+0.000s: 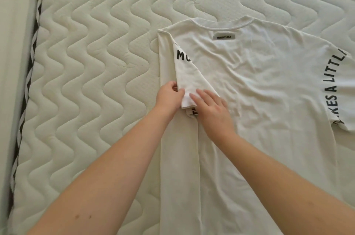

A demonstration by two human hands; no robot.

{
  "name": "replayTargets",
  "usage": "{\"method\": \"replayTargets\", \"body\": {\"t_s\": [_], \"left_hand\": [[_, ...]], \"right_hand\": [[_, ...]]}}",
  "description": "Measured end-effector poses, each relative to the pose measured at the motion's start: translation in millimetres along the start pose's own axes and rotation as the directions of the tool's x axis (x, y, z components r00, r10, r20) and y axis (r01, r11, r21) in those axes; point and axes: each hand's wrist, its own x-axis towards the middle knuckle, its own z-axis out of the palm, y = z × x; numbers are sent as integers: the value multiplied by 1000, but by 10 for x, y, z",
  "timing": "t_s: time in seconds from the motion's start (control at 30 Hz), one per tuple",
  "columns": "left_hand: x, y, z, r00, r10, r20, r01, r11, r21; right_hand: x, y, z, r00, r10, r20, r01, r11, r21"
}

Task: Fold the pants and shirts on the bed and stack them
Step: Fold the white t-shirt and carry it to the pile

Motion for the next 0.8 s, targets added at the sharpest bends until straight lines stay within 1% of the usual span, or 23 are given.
{"method": "replayTargets", "body": {"t_s": [0.07, 0.1, 0.17, 0.23, 0.27, 0.4, 0.47, 0.5, 0.53, 0.57, 0.6, 0.63, 0.67, 0.7, 0.73, 0.77, 0.8], "left_hand": [[-23, -33, -2, 995, 58, -85, -51, 994, 93], [-50, -56, -8, 989, 90, -120, -73, 987, 140], [-106, -107, -3, 976, 158, -146, -124, 968, 219], [-130, -148, 19, 970, 197, -142, -157, 954, 254], [-131, -158, 26, 969, 203, -143, -160, 951, 266], [-123, -169, 11, 980, 153, -129, -122, 967, 222], [-155, -159, -22, 974, 172, -149, -129, 956, 263], [-175, -153, -34, 962, 213, -170, -150, 936, 319], [-195, -156, -44, 941, 275, -196, -178, 898, 403], [-211, -168, -44, 906, 364, -215, -216, 835, 506], [-225, -179, -37, 855, 478, -203, -270, 743, 613], [-244, -187, -19, 792, 592, -148, -339, 629, 700], [-251, -188, 2, 732, 679, -54, -417, 509, 753], [-246, -195, 31, 693, 719, 62, -489, 405, 772], [-236, -211, 61, 684, 708, 173, -543, 337, 769], [-220, -238, 95, 706, 659, 261, -568, 307, 763], [-196, -274, 128, 744, 584, 324, -570, 302, 764]], "right_hand": [[-32, 99, -46, 990, 136, 26, -134, 990, -45], [-34, 154, -68, 976, 208, 57, -207, 978, -22], [-11, 225, -118, 927, 358, 111, -371, 918, 139], [46, 241, -155, 859, 501, 108, -507, 803, 313], [87, 238, -167, 832, 543, 111, -547, 770, 329], [255, 249, -219, 770, 595, 230, -631, 763, 140], [306, 250, -244, 749, 612, 256, -657, 736, 162], [310, 249, -251, 747, 618, 244, -662, 724, 194], [299, 252, -258, 748, 626, 221, -664, 719, 208], [282, 256, -269, 747, 634, 198, -664, 720, 202], [260, 265, -278, 741, 643, 191, -671, 720, 176], [231, 274, -284, 730, 654, 200, -682, 718, 141], [201, 286, -289, 717, 663, 213, -692, 713, 109], [171, 296, -291, 709, 670, 221, -699, 710, 90], [139, 305, -293, 707, 673, 219, -700, 710, 80], [107, 319, -296, 712, 670, 209, -695, 715, 76], [73, 334, -305, 722, 662, 199, -686, 723, 83]]}}
